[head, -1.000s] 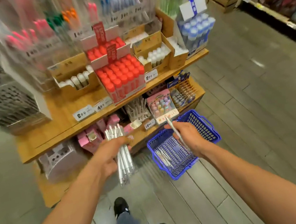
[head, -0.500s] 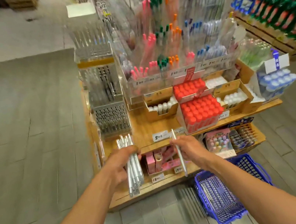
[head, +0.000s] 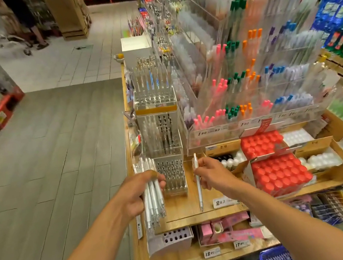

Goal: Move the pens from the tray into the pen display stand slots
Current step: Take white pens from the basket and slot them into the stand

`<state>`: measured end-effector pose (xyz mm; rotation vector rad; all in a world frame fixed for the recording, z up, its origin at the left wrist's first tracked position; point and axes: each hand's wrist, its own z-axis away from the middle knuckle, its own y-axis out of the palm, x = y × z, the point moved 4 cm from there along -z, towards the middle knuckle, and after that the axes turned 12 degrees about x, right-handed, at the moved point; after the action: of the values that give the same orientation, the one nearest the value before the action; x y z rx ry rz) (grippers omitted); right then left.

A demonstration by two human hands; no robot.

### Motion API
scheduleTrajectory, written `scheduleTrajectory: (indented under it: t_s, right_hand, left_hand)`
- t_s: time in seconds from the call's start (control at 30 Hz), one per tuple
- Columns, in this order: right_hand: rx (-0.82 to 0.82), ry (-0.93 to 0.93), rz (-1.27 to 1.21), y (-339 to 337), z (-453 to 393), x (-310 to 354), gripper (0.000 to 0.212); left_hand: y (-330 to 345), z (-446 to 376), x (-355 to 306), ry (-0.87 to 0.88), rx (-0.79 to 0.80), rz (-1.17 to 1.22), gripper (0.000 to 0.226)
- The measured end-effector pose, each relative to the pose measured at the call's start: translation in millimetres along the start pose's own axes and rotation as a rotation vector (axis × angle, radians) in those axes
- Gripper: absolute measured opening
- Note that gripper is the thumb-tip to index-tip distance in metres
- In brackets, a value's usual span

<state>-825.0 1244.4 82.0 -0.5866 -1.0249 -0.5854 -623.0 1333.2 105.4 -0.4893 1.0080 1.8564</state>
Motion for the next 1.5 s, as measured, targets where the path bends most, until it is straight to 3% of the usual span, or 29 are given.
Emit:
scheduleTrajectory:
  t_s: [0.27,0.53,0.67,0.8,1.0,1.33,1.5]
  right_hand:
    - [0.067,-0.075,0.05,-42.0,-54.2,51.1,0.011]
    - [-0.009,-0.201,0.099,-78.8,-91.4,124.4,0.024]
    - [-0.131,-0.293,0.115,-95.6,-103.9,157.1,0.024]
    - [-0.335,-0.4,0.127,-111.1,-112.1,177.0,0.009]
    - [-0.503,-0.46,0.239,-126.4,-119.7,188.9,0.012]
    - [-0.502,-0.52,0.323,-126.2,-131.7,193.9,0.016]
    - [-0.435,-0.466,0.432,-119.8,-142.0,198.6,0.006]
  left_hand:
    - [8.8,-31.1,-61.0,0.109,-0.027,0.024,0.019]
    - [20.5,-58.6,-105.1,0.132,-0.03,0.048,0.017]
    - [21.3,-70.2,-120.7,0.129,-0.053,-0.007,0.019]
    - [20.6,-76.6,-134.5,0.136,-0.044,-0.003,0.024]
    - [19.9,-81.7,-148.4,0.106,-0.019,0.004,0.017]
    - [19.3,-93.8,-152.9,0.093,-0.033,-0.012,0.015]
    - [19.2,-96.5,-154.7,0.095,-0.033,0.006,0.015]
